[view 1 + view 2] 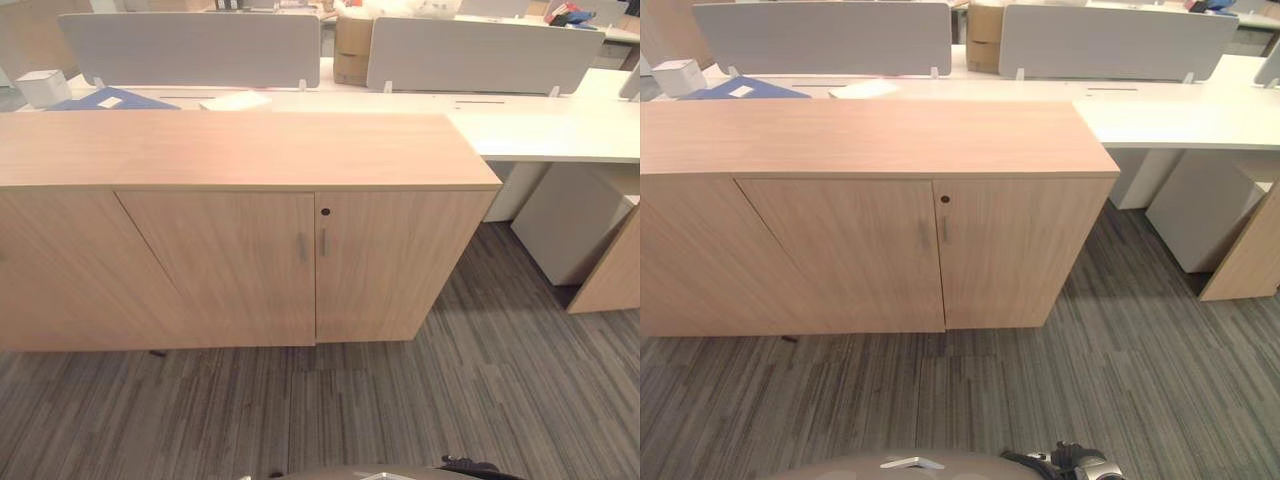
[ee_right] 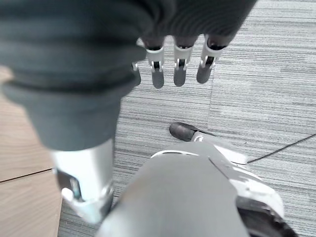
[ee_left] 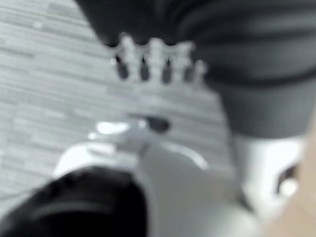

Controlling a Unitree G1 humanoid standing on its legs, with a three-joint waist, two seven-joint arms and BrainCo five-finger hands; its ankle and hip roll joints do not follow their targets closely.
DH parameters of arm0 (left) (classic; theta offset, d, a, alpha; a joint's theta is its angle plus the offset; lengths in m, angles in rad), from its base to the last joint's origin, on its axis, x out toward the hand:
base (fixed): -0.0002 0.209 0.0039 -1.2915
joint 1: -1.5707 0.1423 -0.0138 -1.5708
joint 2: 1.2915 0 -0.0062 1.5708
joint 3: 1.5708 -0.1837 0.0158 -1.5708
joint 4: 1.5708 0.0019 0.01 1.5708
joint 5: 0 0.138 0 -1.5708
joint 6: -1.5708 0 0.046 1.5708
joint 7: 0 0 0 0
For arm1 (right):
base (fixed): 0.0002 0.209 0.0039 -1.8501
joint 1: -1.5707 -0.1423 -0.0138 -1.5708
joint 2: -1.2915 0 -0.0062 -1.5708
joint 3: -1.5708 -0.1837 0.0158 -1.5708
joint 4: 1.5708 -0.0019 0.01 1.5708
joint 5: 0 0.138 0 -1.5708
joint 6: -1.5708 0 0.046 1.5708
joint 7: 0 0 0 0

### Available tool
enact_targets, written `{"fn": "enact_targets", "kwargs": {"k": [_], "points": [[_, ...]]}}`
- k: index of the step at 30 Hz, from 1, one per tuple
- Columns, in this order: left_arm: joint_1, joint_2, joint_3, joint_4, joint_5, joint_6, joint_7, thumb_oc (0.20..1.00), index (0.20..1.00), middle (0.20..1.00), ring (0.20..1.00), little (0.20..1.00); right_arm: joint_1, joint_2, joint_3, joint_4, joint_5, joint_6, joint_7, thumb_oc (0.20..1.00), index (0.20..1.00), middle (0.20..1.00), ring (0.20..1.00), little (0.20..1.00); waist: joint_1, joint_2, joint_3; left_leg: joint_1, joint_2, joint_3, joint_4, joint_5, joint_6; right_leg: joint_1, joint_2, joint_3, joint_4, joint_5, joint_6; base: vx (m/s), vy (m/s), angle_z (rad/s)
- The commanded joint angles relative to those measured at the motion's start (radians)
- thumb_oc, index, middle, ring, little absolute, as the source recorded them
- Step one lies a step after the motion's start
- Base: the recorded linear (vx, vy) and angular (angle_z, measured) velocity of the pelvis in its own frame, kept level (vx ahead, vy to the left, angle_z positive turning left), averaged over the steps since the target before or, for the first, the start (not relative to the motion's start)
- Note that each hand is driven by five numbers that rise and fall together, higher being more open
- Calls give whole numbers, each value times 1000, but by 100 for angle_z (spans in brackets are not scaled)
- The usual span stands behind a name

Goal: Put the empty folder in the office cabinet

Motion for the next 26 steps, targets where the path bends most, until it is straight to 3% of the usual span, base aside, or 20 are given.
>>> {"fn": "enact_targets", "kwargs": {"k": [1,26], "points": [[-60,-17,-19,27,33,0,-3,1000,1000,1000,1000,1000,-70,-29,12,-1,9,-6,-6,1000,1000,1000,1000,1000,11,13,78,18,-101,-32,6,-130,81,28,95,-10,10,-47,-26,0,0,0],[-60,-18,-27,18,38,-15,-6,1000,1000,1000,1000,1000,-76,-31,21,-8,9,-2,-10,1000,1000,1000,1000,1000,12,13,86,19,-100,-34,7,-130,81,28,99,-8,9,-47,-29,0,0,0]]}}
